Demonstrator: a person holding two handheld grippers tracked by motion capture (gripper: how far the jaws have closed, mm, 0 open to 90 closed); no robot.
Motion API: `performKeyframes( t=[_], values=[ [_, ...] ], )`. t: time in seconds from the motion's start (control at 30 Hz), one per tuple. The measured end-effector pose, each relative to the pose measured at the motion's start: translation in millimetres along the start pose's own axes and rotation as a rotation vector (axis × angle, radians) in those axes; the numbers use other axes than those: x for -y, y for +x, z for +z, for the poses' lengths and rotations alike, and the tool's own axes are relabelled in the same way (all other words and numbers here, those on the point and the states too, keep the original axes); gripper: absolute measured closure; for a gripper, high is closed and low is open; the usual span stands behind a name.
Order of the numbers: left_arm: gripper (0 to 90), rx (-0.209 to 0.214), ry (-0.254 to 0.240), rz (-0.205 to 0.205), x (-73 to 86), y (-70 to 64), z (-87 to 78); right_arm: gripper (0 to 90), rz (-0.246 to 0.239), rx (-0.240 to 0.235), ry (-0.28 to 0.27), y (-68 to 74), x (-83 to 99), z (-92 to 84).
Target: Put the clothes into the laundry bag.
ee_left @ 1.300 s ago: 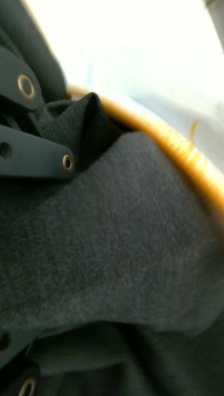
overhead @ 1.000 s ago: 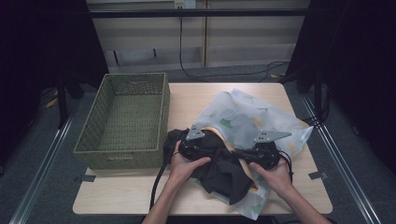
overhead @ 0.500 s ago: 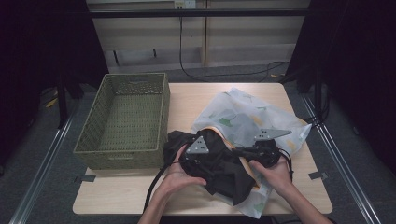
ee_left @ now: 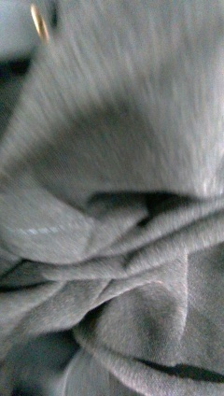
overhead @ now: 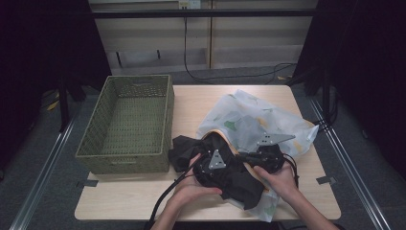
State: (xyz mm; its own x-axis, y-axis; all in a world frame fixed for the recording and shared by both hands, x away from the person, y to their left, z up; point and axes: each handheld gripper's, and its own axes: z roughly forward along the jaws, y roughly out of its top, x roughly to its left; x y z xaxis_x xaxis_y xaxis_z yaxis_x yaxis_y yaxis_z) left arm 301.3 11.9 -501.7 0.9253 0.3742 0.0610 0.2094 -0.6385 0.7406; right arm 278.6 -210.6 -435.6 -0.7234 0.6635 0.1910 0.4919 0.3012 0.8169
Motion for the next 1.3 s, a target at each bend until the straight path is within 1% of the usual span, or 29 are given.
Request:
performKeyframes(
  t=[0.03, 0.07, 0.1, 0.13, 0.17, 0.2, 0.23, 0.27, 0.3, 0.33, 0.4, 0.43, 0.47, 0.5, 0.63, 0.67, 0.7, 0.73, 0.8, 0.83, 0.87, 0.93, 0.97, 1.0, 1.07, 1.17, 1.2, 1.27, 1.3],
  values=[
    [28.3, -0.007, -0.001, 0.002, -0.4, 1.7, 0.1, 88.7, 0.001, 0.001, 0.001, 0.5, -0.2, 0.0],
    [34.6, -0.025, 0.004, 0.001, -2.4, 2.2, -0.4, 88.7, -0.001, 0.001, 0.001, 0.5, -0.3, 0.1],
    [43.0, -0.037, -0.014, -0.004, -3.4, 1.7, 1.0, 88.8, -0.001, 0.001, 0.001, 0.6, -0.4, 0.1],
    [48.4, -0.042, 0.016, 0.005, -5.2, 3.3, -0.6, 88.8, -0.002, -0.001, 0.002, 0.6, -0.5, 0.3],
    [53.3, -0.040, -0.018, -0.030, -5.4, 3.6, -0.4, 88.8, -0.003, 0.000, 0.002, 0.7, -0.6, 0.4],
    [58.1, -0.027, -0.011, -0.035, -6.4, 7.5, -3.1, 88.8, -0.005, 0.002, 0.000, 0.9, -0.8, 0.2],
    [60.1, -0.011, -0.014, -0.053, -6.9, 10.4, -5.0, 88.9, -0.006, 0.002, -0.002, 1.1, -1.3, -0.4],
    [62.2, 0.004, -0.045, -0.092, -7.3, 14.9, -7.9, 88.9, -0.005, 0.003, -0.003, 1.3, -1.6, -0.9],
    [63.7, 0.017, -0.050, -0.128, -8.4, 17.7, -10.8, 88.8, -0.012, 0.007, -0.005, 1.0, -2.0, -1.7],
    [64.2, 0.021, -0.073, -0.143, -9.6, 20.1, -13.5, 88.8, -0.010, 0.005, -0.007, 0.2, -2.3, -2.2],
    [65.2, 0.026, -0.076, -0.149, -13.7, 25.3, -20.8, 88.8, -0.006, 0.008, -0.012, -1.3, -3.0, -2.7],
    [66.0, 0.015, -0.086, -0.154, -15.7, 25.6, -23.4, 88.8, -0.004, 0.007, -0.016, -1.8, -3.6, -3.1],
    [66.5, 0.014, -0.089, -0.153, -18.9, 27.5, -27.3, 88.8, -0.003, 0.009, -0.020, -2.0, -4.1, -3.3],
    [67.0, 0.003, -0.105, -0.171, -21.8, 28.7, -30.8, 88.8, -0.005, 0.011, -0.022, -1.7, -4.8, -4.1],
    [68.4, -0.028, -0.146, -0.175, -33.5, 34.5, -43.6, 88.8, -0.014, 0.013, -0.054, 2.6, -12.4, -9.1],
    [68.6, -0.034, -0.155, -0.184, -36.0, 35.9, -45.6, 88.8, -0.022, 0.015, -0.063, 4.1, -15.9, -10.6],
    [68.6, -0.048, -0.164, -0.182, -38.7, 37.1, -47.6, 88.8, -0.031, 0.019, -0.074, 6.3, -19.9, -12.2],
    [68.7, -0.047, -0.179, -0.189, -40.7, 37.9, -48.8, 88.8, -0.044, 0.025, -0.083, 8.7, -24.2, -14.0],
    [68.8, -0.054, -0.208, -0.197, -44.3, 38.9, -49.0, 88.8, -0.060, 0.024, -0.108, 13.6, -34.1, -17.2],
    [68.9, -0.058, -0.205, -0.197, -45.5, 39.1, -48.8, 88.8, -0.067, 0.022, -0.124, 16.7, -40.3, -19.1],
    [68.9, -0.065, -0.217, -0.197, -46.4, 38.7, -46.9, 88.8, -0.073, 0.016, -0.133, 18.2, -44.0, -20.0],
    [68.9, -0.058, -0.219, -0.199, -46.6, 36.8, -42.2, 88.9, -0.083, 0.004, -0.159, 22.7, -53.4, -21.9],
    [68.9, -0.064, -0.214, -0.195, -45.7, 33.9, -36.9, 88.9, -0.089, -0.002, -0.167, 25.4, -57.8, -22.4],
    [68.9, -0.067, -0.212, -0.203, -44.4, 31.6, -32.0, 89.0, -0.099, -0.010, -0.175, 28.6, -62.7, -22.5],
    [69.0, -0.055, -0.205, -0.215, -41.7, 30.3, -23.4, 89.0, -0.103, -0.032, -0.189, 32.7, -68.1, -22.7],
    [69.0, -0.053, -0.235, -0.243, -40.1, 34.0, -20.8, 89.0, -0.103, -0.053, -0.193, 36.0, -68.1, -21.8],
    [69.0, -0.070, -0.255, -0.260, -41.4, 35.5, -24.0, 89.0, -0.103, -0.056, -0.188, 36.4, -66.8, -21.3],
    [69.2, -0.072, -0.299, -0.275, -43.5, 39.8, -29.9, 89.0, -0.100, -0.062, -0.174, 36.4, -62.0, -20.9],
    [69.3, -0.084, -0.313, -0.277, -46.0, 41.5, -34.2, 89.0, -0.098, -0.063, -0.172, 36.1, -60.8, -20.6]
  ],
)
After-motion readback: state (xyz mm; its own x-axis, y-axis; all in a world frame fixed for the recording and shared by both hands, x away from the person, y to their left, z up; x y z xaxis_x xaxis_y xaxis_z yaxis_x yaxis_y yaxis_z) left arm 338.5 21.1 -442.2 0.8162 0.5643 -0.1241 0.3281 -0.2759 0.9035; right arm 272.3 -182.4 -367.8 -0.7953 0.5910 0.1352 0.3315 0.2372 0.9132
